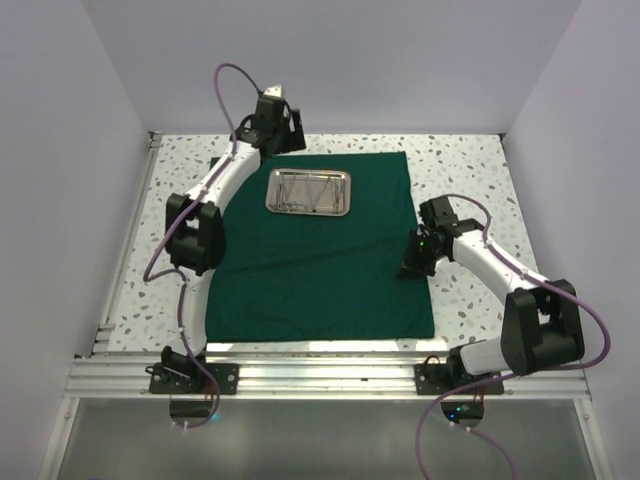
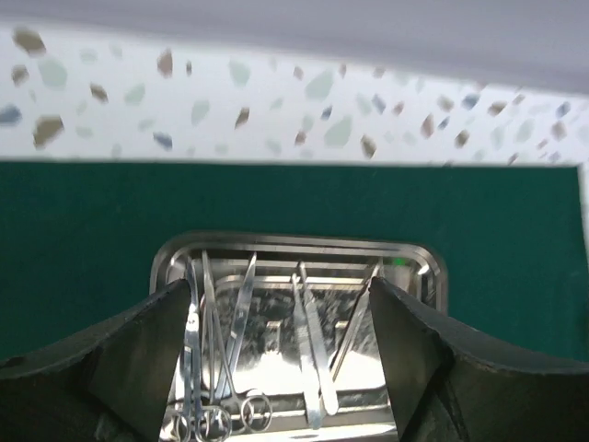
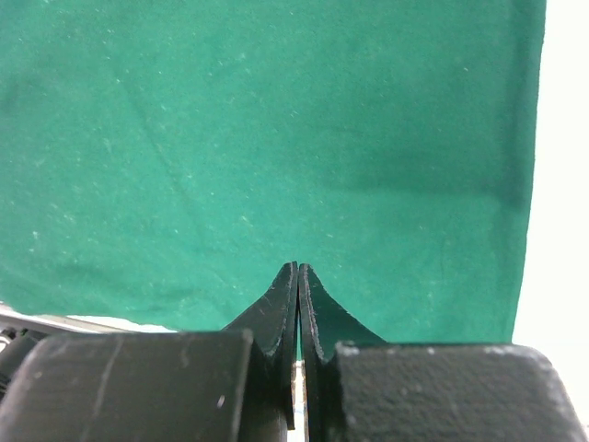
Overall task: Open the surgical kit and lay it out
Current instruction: Pick up the medical item from the container.
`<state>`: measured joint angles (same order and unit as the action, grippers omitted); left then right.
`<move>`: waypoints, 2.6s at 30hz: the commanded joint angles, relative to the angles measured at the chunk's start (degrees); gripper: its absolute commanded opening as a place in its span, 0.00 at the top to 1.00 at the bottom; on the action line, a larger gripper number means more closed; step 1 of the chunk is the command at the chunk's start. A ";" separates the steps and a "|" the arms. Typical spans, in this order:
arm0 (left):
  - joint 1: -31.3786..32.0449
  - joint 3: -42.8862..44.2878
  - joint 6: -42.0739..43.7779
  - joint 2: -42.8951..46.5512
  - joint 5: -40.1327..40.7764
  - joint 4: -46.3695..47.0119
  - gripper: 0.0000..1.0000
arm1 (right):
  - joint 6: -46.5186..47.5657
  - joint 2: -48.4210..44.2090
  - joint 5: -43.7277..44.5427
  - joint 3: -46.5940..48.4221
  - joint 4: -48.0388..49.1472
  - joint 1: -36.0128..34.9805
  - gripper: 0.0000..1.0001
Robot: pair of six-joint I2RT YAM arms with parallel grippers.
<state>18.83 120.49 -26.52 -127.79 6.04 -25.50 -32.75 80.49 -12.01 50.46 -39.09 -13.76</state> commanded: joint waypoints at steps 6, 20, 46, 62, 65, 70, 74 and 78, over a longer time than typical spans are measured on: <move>2.44 -4.38 4.02 -2.73 1.52 -9.40 0.28 | 1.99 -4.02 2.43 0.70 -3.45 0.14 1.00; 1.12 -11.41 4.64 -0.97 2.22 -6.94 0.44 | 2.69 -3.58 3.57 0.26 -4.50 0.14 1.00; -0.99 -14.23 4.81 -3.96 0.72 -5.96 0.52 | 2.25 -0.25 3.31 -0.80 -3.45 0.14 1.00; -0.90 -13.87 3.32 -12.04 -3.22 -13.88 0.70 | 2.34 1.51 3.22 -0.53 -2.75 0.14 1.00; -0.99 -14.40 3.32 -12.93 -5.52 -13.97 0.89 | 2.34 1.43 3.31 -0.53 -2.66 0.14 1.00; -0.99 -12.82 3.67 -14.07 -7.54 -15.11 1.00 | 2.43 1.43 3.31 -0.80 -2.48 0.22 1.00; -0.90 -10.81 3.76 -12.05 -7.54 -15.46 1.00 | 2.43 1.16 3.13 -1.24 -2.22 0.22 1.00; -0.90 -2.22 4.20 -10.64 -6.31 -18.09 1.00 | 2.43 0.90 2.78 -1.76 -1.69 0.14 1.00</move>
<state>17.65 113.65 -23.11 -135.79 1.67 -36.21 -30.98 81.49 -9.52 49.19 -41.93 -13.76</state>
